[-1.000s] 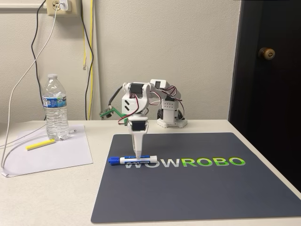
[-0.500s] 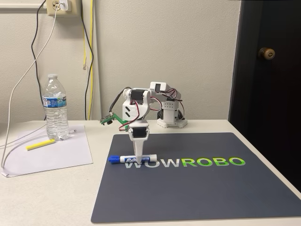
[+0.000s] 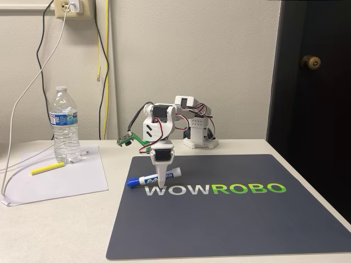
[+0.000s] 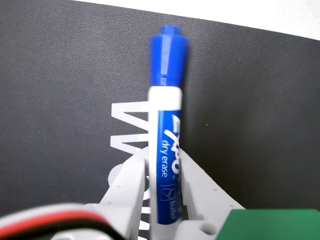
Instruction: Pick up the blue marker.
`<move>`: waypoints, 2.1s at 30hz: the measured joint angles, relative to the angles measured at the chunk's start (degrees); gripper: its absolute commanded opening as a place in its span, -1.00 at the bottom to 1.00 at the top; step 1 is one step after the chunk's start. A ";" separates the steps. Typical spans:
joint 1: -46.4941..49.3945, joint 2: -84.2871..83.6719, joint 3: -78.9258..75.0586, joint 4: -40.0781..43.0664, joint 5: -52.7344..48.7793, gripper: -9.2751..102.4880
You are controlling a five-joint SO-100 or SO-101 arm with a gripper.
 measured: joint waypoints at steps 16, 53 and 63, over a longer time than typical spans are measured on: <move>-0.26 -0.26 -0.62 0.00 0.44 -0.41; 3.34 -1.23 -3.34 -0.26 -3.78 -0.59; 3.34 -1.58 -4.48 0.26 -4.04 -0.70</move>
